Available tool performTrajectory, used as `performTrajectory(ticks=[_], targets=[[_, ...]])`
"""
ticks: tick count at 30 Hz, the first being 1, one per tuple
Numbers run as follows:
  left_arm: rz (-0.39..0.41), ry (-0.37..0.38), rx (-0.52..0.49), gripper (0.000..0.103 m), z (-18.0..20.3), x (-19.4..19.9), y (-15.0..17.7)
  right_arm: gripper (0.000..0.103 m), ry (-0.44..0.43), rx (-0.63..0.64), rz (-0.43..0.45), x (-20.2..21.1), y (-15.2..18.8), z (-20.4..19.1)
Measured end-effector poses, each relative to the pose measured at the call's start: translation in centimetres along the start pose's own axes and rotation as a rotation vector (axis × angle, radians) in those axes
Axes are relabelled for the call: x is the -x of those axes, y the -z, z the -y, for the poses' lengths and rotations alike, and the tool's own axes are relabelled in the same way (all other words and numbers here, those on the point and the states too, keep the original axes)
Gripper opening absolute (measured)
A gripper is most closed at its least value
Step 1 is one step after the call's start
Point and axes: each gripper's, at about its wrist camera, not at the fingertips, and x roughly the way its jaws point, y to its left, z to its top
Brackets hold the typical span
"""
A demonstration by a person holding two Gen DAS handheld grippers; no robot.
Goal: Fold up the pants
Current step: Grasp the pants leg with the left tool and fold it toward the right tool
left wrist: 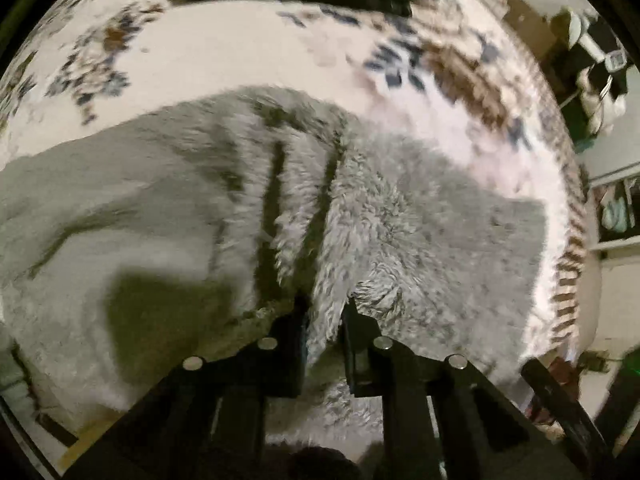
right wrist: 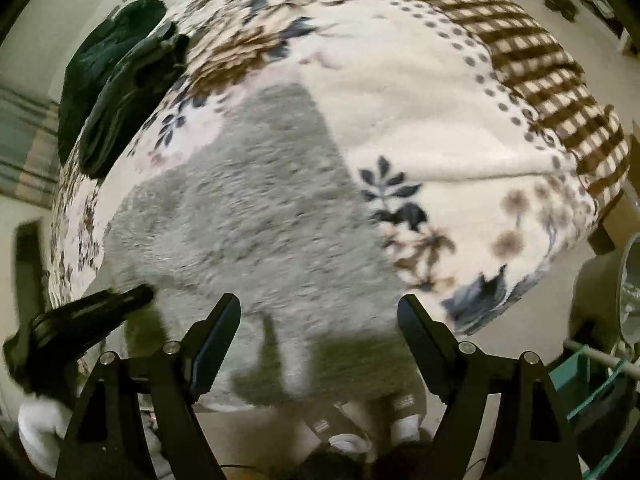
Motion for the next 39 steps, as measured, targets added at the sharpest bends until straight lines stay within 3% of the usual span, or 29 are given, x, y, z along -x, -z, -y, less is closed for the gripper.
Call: performTrajectory(ticks=[5,6,10,15,17,21,22,27,30,32,34,39], targets=[[0.030,0.007,0.067,0.011,-3.5,2.9,1.6,0.083,0.005,0.017,-0.009,0.1,-0.2,0.5],[0.037,-0.018,0.072,0.005,-4.2,2.8,1.6,0.083,0.004,0.026,-0.014,0.0,-0.3,0.2],[-0.007,-0.020,0.145,0.006,-6.8,0.5,2.2,0.083,0.006,0.067,-0.036,-0.6,-0.5,-1.2],[-0.073,0.141,0.254,0.010,-7.4,1.0,2.1,0.083,-0.012,0.088,-0.058,-1.0,-1.0,-2.9],[-0.048,0.160,0.259,0.012,-7.3,2.6,2.1,0.083,-0.030,0.080,-0.070,-0.8,-1.3,-3.4],[0.008,0.109,0.252,0.051,-7.6,4.5,2.1,0.083,-0.141,0.067,-0.136,-0.7,-1.7,-5.7],[0.022,0.093,0.261,0.055,-8.0,4.6,2.1,0.083,-0.167,0.073,-0.150,-0.8,-1.7,-6.7],[0.025,0.023,0.333,0.055,-11.6,2.7,2.8,0.083,-0.223,0.184,-0.177,-3.5,-2.0,-14.4],[0.025,-0.013,0.367,0.055,-14.3,1.9,3.4,0.083,-0.203,0.247,-0.236,-7.9,-1.8,-19.2],[0.034,-0.017,0.402,0.055,-16.3,2.3,3.9,0.083,-0.114,0.328,-0.323,-12.2,-1.0,-21.8],[0.056,-0.015,0.440,0.056,-18.4,3.1,4.4,0.084,-0.068,0.339,-0.330,-13.0,-0.9,-22.6],[0.096,0.042,0.607,0.063,-25.1,4.6,7.2,0.084,-0.168,0.204,-0.255,-8.6,-0.9,-20.5]])
